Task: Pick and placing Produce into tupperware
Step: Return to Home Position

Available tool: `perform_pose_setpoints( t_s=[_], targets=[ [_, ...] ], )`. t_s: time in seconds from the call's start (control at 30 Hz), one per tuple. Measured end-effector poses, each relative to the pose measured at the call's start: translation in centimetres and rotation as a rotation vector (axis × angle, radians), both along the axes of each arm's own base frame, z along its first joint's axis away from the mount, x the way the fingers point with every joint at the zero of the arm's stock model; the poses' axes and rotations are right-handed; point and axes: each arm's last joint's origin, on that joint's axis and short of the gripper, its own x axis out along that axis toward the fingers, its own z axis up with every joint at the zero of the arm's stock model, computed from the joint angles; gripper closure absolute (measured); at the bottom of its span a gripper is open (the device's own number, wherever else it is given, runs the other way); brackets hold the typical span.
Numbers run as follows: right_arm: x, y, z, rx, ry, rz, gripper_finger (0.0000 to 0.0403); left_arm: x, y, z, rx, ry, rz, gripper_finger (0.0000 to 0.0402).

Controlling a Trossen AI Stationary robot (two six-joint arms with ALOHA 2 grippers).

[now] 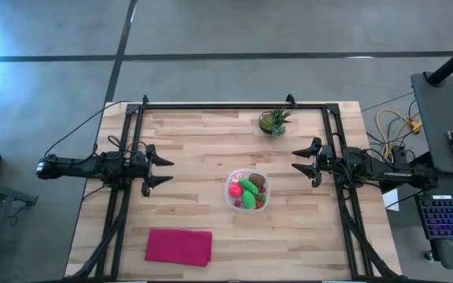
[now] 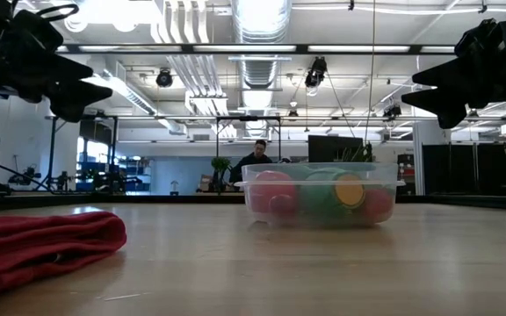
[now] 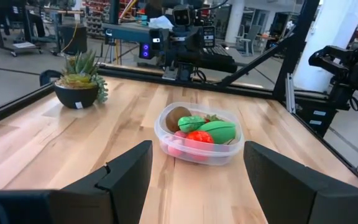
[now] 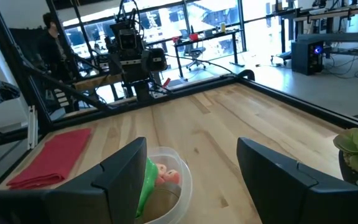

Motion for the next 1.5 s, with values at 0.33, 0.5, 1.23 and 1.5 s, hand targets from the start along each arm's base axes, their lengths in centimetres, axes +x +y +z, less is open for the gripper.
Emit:
perform_pose_setpoints(
  t_s=[0.33,0.5,1.23,1.5],
  targets=[
    [0.0,0.0,0.0,0.0,0.0,0.0,0.0161,0.06,-0.01,-0.11,0.0,0.001,-0.003,0.0162],
    [0.0,0.0,0.0,0.0,0.0,0.0,0.0161,0.11,-0.02,-0.18,0.001,0.009,-0.003,0.0162],
    [0.0,0.0,0.0,0.0,0.0,0.0,0.0161,0.17,-0.01,-0.19,0.001,0.0,0.0,0.0162],
    [0.0,0.0,0.0,0.0,0.0,-0.001,0.0161,0.17,-0.02,-0.17,0.0,0.0,0.0,0.0162]
  ],
)
